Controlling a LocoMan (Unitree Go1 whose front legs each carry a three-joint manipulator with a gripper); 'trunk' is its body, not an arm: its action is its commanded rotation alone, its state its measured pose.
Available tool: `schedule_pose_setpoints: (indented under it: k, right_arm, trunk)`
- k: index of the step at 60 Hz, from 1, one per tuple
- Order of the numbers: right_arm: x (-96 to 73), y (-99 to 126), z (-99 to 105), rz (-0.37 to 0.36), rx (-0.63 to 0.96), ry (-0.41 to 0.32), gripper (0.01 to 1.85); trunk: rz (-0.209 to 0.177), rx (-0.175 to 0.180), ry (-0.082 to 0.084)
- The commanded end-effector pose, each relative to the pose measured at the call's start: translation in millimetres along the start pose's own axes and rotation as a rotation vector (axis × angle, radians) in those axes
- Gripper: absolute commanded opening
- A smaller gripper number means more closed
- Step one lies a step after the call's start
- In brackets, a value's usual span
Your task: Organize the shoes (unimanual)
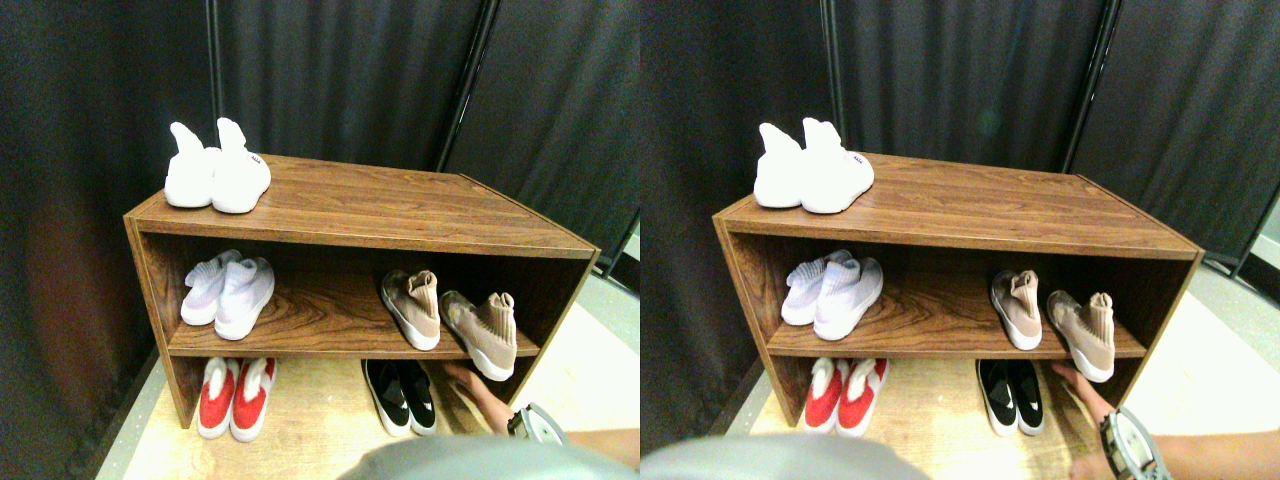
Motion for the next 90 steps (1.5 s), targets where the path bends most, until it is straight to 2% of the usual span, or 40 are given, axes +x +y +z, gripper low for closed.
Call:
schedule_pose_setpoints:
  k: [1, 33, 65, 70, 71, 74, 76, 77, 78, 82, 90]
  right_arm:
    - [0.5, 6.1, -0.8, 0.035, -0.014, -0.012, 0.06]
    - [4.1, 5.2, 0.0, 0.033, -0.047, -0.028, 0.06]
    - [10.3, 4.4, 2.3, 0.032, -0.012, -0.036, 0.06]
    - [11.1, 5.7, 3.2, 0.037, 0.000, -0.002, 0.06]
    - [10.9, 6.0, 3.5, 0.035, 0.003, 0.000, 0.12]
    - [9.8, 8.3, 4.4, 0.011, 0.012, -0.014, 0.68]
    - [9.6, 8.7, 4.5, 0.008, 0.012, -0.019, 0.75]
    - [9.5, 9.9, 4.8, 0.010, -0.018, -0.033, 0.97]
    - [9.5, 9.9, 4.8, 0.010, -0.018, -0.033, 0.97]
    - [11.1, 12.2, 6.9, 0.003, -0.036, -0.050, 1.23]
    - [15.2, 16.9, 10.1, 0.013, -0.057, -0.074, 1.32]
  trunk:
    - [0.000, -0.010, 0.001]
    - [-0.001, -0.010, 0.013]
    - [-0.009, -0.004, 0.020]
    - [-0.010, -0.004, 0.020]
    - [-0.013, -0.002, 0.019]
    - [-0.013, -0.002, 0.019]
    - [-0.015, -0.002, 0.017]
    - [-0.015, -0.002, 0.017]
    - [-0.018, -0.001, 0.018]
    - [-0.019, 0.001, 0.015]
    - [-0.023, 0.003, 0.013]
